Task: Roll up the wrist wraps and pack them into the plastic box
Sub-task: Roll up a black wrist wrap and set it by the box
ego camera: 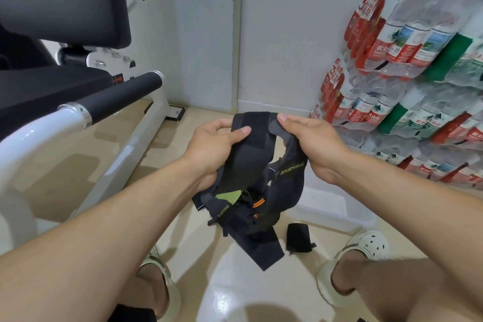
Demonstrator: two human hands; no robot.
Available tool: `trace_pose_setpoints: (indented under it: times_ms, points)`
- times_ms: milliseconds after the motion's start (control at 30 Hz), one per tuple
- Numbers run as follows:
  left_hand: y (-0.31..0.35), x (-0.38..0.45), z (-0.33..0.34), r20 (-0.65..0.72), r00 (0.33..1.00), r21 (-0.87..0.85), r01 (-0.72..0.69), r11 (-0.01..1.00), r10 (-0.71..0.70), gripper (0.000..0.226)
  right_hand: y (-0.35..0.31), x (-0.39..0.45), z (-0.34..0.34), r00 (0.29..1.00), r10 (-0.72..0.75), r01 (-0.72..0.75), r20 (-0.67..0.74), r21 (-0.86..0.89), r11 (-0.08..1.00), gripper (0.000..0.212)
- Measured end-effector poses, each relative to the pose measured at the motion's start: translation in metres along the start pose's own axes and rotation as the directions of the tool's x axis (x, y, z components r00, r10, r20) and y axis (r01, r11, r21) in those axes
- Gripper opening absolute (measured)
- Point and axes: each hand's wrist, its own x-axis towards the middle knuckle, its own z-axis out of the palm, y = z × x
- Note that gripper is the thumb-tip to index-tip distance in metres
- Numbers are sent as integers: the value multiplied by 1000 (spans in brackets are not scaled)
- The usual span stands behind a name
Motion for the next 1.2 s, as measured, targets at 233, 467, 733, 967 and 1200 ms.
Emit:
trace_pose_setpoints:
  times_ms: [233, 467, 733, 967, 1200]
  points:
    - [2, 11, -10, -179, 984, -35, 9, 999, -15, 18, 0, -2, -6, 993, 18, 12, 113, -259, 966, 22]
    - [6, 6, -11, -117, 991, -135, 46, 990, -62, 10, 4, -19, 6, 979, -33, 92, 199, -292, 952, 23]
    - [6, -1, 1, 64, 997, -199, 62, 978, -50, 17, 13, -21, 15, 986, -33, 68, 162, -213, 975, 18]
    - [1, -1, 2, 96, 995, -171, 51, 984, -35, 21, 11, -23, 16, 993, -39, 63, 113, -218, 974, 14]
    - [0, -4, 5, 113, 994, -169, 30, 985, -11, 27, 11, -25, 15, 995, -29, 48, 93, -199, 979, 14]
